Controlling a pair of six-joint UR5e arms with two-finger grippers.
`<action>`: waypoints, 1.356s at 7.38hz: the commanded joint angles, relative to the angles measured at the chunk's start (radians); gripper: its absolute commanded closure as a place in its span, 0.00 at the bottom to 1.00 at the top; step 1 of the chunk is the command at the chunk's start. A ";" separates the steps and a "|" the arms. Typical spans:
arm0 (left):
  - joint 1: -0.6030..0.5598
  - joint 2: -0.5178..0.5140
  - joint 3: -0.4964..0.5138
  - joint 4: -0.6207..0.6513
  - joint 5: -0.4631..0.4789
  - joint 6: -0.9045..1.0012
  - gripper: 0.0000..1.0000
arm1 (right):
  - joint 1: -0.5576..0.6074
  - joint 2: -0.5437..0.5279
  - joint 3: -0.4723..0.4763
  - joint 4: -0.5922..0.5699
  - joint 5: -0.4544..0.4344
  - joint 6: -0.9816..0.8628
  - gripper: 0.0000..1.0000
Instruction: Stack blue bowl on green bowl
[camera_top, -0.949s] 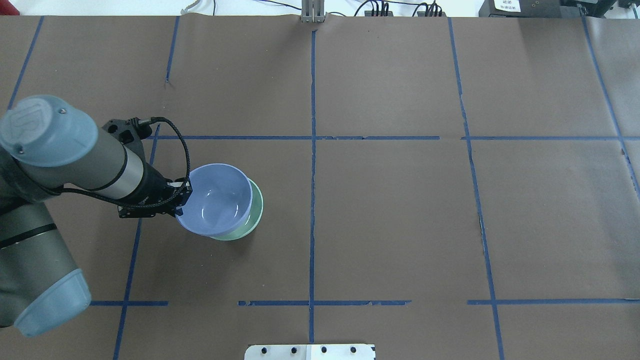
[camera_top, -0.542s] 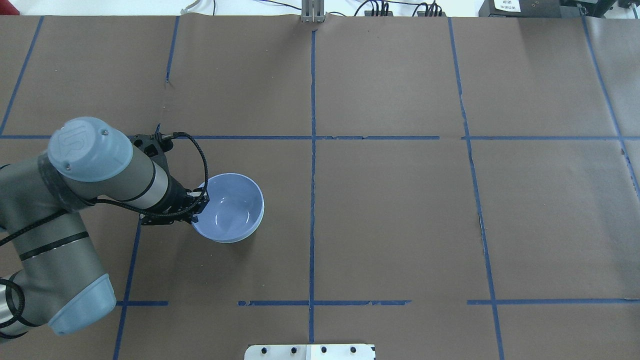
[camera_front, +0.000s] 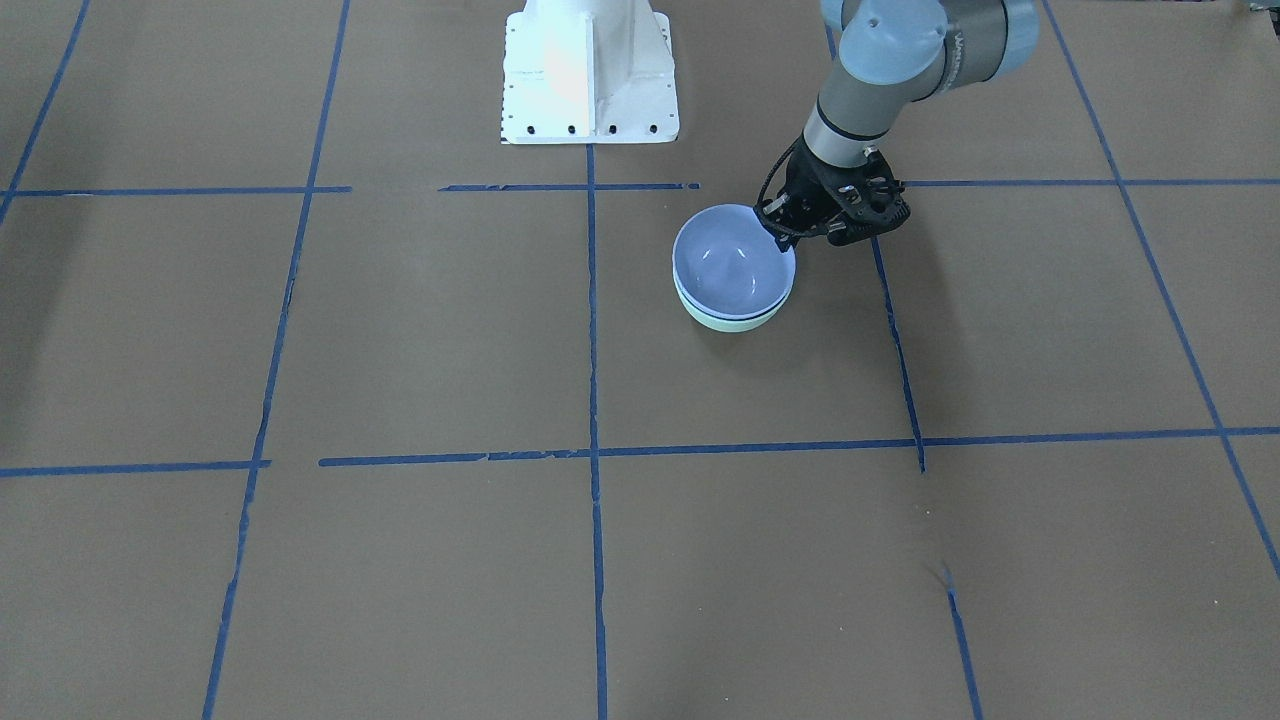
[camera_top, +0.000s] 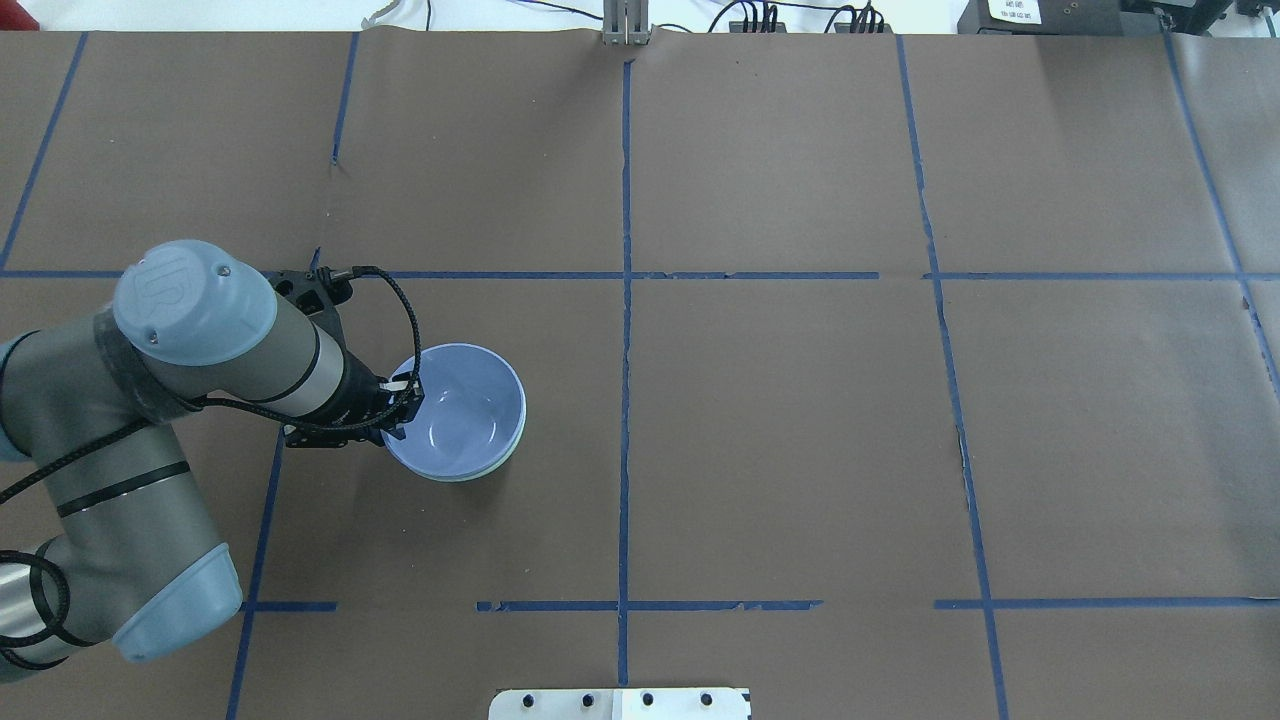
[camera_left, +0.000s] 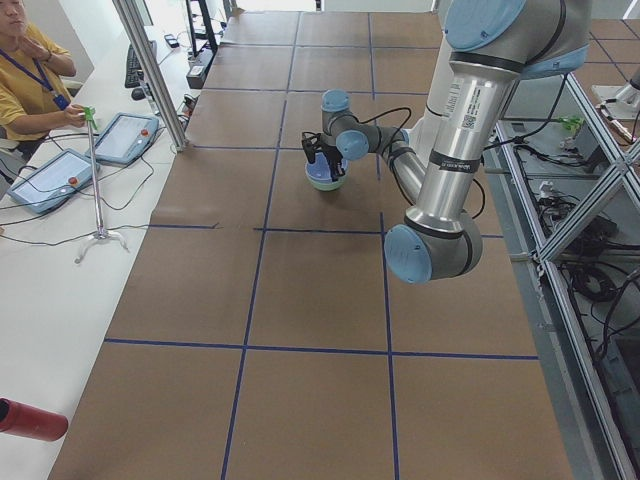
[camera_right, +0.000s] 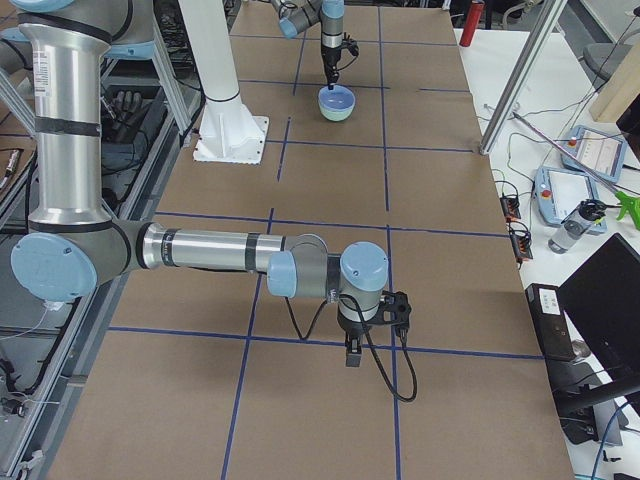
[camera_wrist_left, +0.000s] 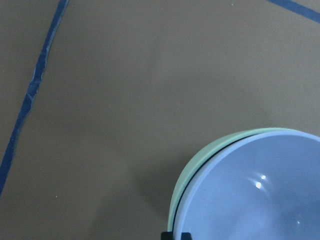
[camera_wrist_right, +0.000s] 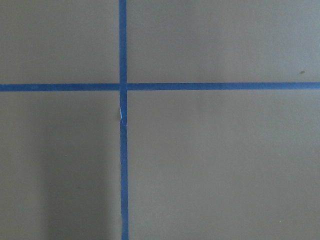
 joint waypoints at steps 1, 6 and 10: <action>-0.009 0.005 -0.013 -0.002 0.007 0.017 0.00 | 0.000 0.000 0.000 0.000 0.000 0.000 0.00; -0.401 0.182 -0.053 0.053 -0.262 0.807 0.00 | 0.000 0.000 0.000 0.000 0.000 0.000 0.00; -0.818 0.428 0.027 0.175 -0.260 1.671 0.00 | 0.000 0.000 0.000 0.000 0.001 0.000 0.00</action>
